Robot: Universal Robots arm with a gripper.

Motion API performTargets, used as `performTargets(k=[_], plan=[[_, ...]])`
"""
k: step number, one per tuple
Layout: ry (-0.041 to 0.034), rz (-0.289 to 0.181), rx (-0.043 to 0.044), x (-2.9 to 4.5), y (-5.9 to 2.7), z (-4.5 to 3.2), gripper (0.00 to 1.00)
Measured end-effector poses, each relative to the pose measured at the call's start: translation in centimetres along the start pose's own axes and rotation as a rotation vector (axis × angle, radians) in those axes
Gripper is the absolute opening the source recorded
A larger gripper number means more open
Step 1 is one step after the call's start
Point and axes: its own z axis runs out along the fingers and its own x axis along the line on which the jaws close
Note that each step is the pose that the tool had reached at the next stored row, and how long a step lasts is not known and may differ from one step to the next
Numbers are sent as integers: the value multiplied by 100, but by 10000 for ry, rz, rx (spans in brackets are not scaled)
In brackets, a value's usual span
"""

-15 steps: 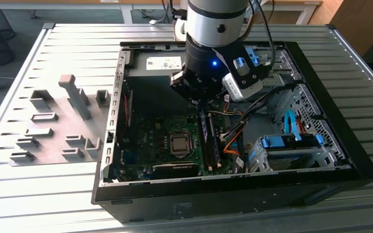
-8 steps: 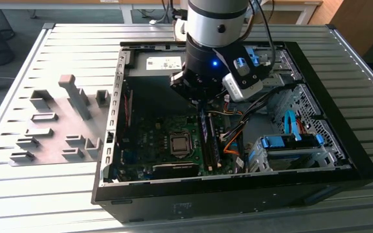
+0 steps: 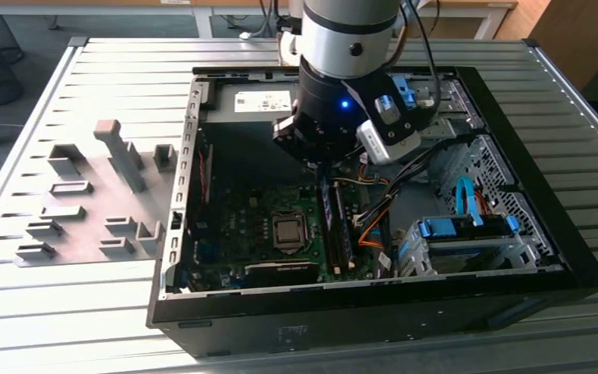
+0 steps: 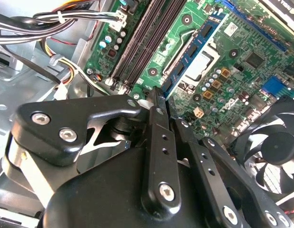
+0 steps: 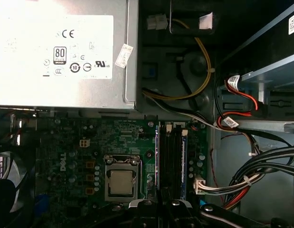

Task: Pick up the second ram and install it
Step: 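Insert the second ram into the second slot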

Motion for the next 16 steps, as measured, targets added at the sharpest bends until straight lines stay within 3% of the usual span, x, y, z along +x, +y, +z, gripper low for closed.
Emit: performTargets(k=[9, 16], plan=[[43, 13, -10, -71, -42, 148, 14], [51, 15, 16, -74, -42, 155, 14]])
